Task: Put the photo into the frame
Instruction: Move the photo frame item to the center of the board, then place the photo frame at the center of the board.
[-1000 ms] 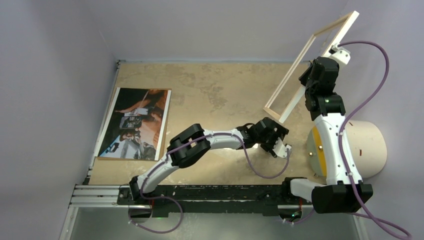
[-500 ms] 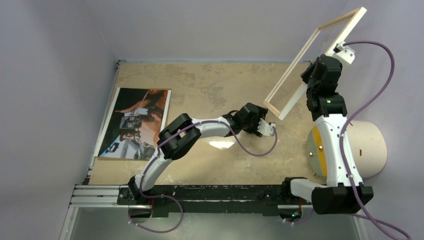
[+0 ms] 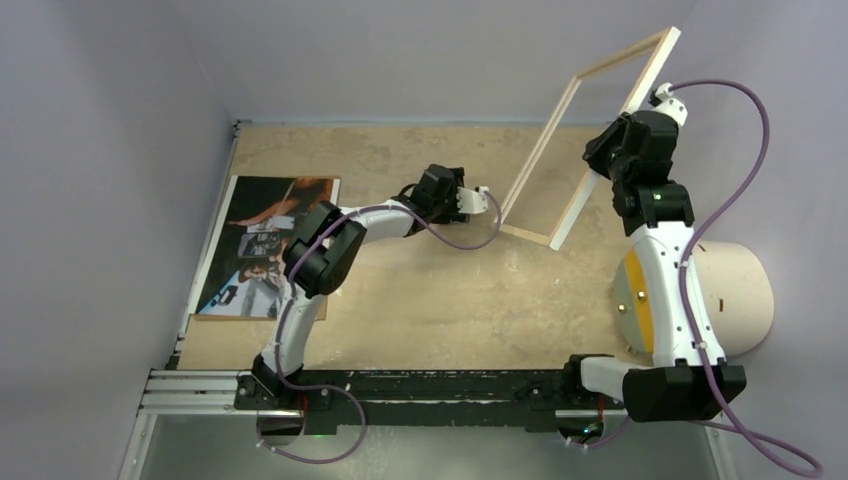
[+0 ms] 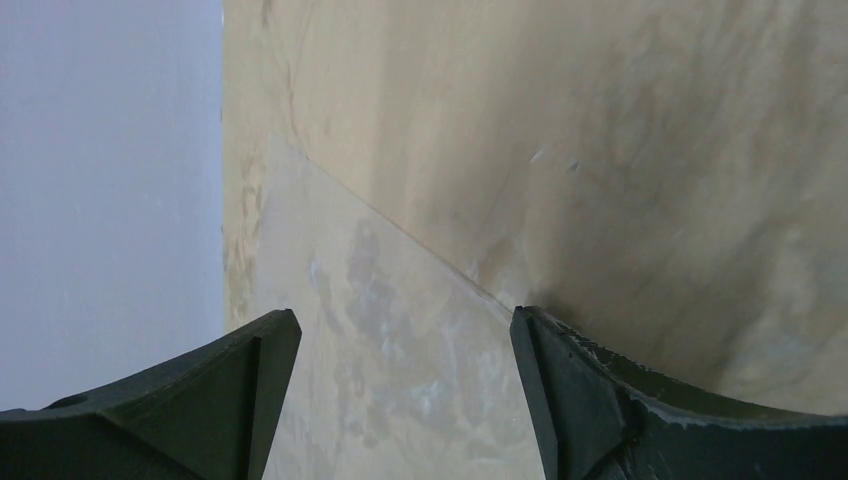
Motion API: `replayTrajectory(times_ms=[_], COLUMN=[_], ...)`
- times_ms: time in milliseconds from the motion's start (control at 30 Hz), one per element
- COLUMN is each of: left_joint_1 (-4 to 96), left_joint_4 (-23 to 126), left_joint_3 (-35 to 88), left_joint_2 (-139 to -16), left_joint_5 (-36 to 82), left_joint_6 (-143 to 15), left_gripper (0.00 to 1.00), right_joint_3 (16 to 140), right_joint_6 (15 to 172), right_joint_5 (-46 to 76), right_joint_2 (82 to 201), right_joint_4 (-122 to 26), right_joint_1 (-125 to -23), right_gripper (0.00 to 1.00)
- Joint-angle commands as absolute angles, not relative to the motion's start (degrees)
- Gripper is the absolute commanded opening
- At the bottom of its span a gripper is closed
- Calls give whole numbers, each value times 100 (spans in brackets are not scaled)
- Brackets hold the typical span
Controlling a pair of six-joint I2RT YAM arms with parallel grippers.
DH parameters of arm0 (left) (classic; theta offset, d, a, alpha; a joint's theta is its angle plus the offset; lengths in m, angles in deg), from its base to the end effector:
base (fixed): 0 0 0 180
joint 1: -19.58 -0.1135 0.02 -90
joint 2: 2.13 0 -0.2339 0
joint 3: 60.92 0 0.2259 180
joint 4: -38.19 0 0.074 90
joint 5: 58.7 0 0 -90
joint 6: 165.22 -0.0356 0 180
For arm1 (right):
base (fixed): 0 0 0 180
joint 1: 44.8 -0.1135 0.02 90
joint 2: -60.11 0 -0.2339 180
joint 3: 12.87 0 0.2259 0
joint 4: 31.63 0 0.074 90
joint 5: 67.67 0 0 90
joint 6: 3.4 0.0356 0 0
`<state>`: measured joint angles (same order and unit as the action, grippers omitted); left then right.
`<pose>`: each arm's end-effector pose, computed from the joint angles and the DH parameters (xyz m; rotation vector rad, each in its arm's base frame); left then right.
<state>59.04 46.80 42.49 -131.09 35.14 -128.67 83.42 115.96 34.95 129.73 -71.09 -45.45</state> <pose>0.3578 -0.2915 0.1365 1.5484 1.5249 0.2125 0.2465 -0.0050 0.4101 0.5953 1.6903 0.1783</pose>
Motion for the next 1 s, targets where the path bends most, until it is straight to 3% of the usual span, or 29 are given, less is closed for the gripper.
replayTrajectory(times_ms=[0, 167, 400, 700, 967], left_joint_1=[5576, 5236, 4838, 4656, 4656], left_joint_4=[6138, 5967, 6307, 6319, 6525], left_joint_3=[3598, 3307, 3427, 3131, 2965], left_joint_2=[-13310, -12915, -12157, -11923, -11687], left_joint_5=[3735, 3670, 3205, 2942, 2632], left_joint_6=[-12641, -12554, -12244, -12175, -12187], left_gripper=[84, 85, 91, 93, 96], right_joint_3=[8628, 8072, 7163, 6228, 5042], right_joint_6=[11950, 12245, 12331, 11669, 11631], right_joint_5=[2597, 1401, 724, 585, 571], right_joint_2=[12843, 12924, 12770, 12660, 12829], right_joint_4=[-6940, -7005, -7013, -7603, -7079], right_joint_1=[-4542, -4540, -4542, -4542, -4559], right_gripper=[0, 0, 0, 0, 0])
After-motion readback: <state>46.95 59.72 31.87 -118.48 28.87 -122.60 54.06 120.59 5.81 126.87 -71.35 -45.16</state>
